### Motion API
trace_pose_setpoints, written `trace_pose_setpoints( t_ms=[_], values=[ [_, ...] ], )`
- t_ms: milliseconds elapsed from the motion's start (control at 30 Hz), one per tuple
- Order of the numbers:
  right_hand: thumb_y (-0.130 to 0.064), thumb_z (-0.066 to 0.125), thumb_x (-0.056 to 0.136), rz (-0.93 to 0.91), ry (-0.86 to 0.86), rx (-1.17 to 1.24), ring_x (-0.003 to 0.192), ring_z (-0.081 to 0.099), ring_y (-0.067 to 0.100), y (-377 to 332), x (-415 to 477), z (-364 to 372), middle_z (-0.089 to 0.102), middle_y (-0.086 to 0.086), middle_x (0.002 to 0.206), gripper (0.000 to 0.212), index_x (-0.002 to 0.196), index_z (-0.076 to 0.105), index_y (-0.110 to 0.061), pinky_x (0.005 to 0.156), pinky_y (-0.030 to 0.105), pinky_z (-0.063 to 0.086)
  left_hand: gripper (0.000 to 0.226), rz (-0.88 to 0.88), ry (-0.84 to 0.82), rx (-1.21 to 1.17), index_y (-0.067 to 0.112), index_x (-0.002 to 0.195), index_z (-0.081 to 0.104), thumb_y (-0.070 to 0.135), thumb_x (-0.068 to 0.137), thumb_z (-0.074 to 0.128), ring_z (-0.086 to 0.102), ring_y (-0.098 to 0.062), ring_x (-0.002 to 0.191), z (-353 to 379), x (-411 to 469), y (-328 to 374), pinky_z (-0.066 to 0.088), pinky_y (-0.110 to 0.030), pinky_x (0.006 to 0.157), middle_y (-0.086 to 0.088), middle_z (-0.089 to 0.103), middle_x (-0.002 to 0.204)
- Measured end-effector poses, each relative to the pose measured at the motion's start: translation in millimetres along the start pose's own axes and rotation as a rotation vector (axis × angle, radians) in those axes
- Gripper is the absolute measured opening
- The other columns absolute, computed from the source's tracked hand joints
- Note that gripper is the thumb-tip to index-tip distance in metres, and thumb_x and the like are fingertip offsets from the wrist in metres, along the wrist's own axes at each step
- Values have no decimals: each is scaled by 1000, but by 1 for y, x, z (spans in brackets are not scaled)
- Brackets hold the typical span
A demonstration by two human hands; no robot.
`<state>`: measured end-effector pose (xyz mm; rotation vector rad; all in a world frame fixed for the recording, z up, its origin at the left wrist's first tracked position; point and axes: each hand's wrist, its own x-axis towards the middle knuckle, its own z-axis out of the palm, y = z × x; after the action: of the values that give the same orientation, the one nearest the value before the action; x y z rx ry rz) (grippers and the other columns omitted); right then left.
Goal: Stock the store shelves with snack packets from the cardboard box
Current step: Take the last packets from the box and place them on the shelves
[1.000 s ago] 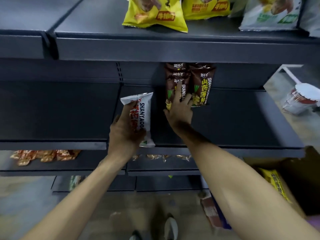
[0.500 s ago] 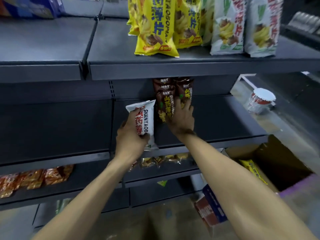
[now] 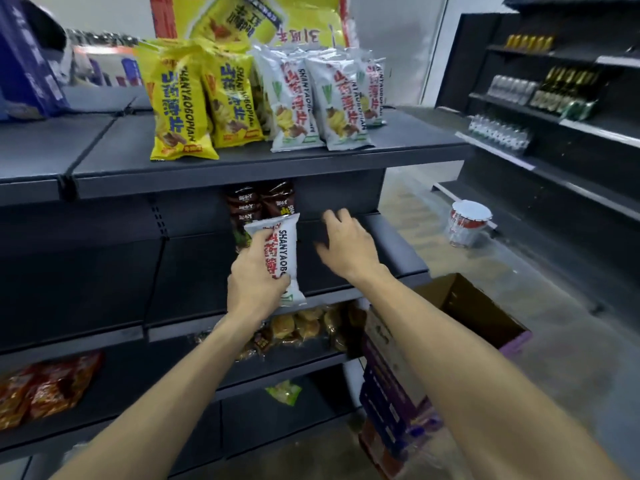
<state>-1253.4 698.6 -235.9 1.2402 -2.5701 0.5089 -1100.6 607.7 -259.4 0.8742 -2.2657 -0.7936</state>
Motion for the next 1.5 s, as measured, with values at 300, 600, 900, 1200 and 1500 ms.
trace_pose_setpoints(
  t_ms=[300, 600, 900, 1200, 1500],
  values=[
    [-32, 62, 92, -81, 3, 60, 104, 56, 31, 84, -44, -65, 52, 7, 116, 36, 121, 48, -15, 81, 45, 52, 74, 54, 125, 76, 33, 139, 36, 21, 78, 76, 58, -17, 89, 35, -47, 107, 46, -26, 73, -1, 58, 104],
    [-30, 58, 94, -116, 118, -3, 105, 58, 33, 131, 14, -162, 56, 10, 115, 31, 119, 49, -14, 75, 38, 45, 74, 238, 242, 162, 29, 139, 36, 27, 77, 75, 59, -25, 90, 38, 7, 222, 48, -35, 69, -6, 58, 103],
    [-30, 59, 93, -79, 139, -15, 118, 50, 32, 172, 89, -208, 51, 10, 126, 42, 130, 46, -15, 83, 39, 43, 62, 257, 365, 140, 26, 125, 37, 23, 76, 75, 60, -26, 79, 56, 131, 298, 53, -39, 64, -8, 60, 97],
    [-25, 46, 99, -74, 90, 51, 116, 48, 32, 221, 144, -177, 50, 11, 128, 33, 131, 45, -14, 88, 40, 42, 61, 151, 323, 262, 22, 125, 36, 16, 79, 75, 60, -30, 83, 106, 210, 304, 53, -39, 69, -12, 57, 100],
    [-25, 40, 100, -189, 29, 154, 114, 47, 33, 252, 201, -162, 50, 13, 126, 29, 125, 48, -13, 92, 41, 42, 64, -59, 393, 422, 23, 139, 32, 8, 87, 66, 60, -34, 102, 132, 246, 303, 50, -38, 75, -22, 40, 140]
  ],
)
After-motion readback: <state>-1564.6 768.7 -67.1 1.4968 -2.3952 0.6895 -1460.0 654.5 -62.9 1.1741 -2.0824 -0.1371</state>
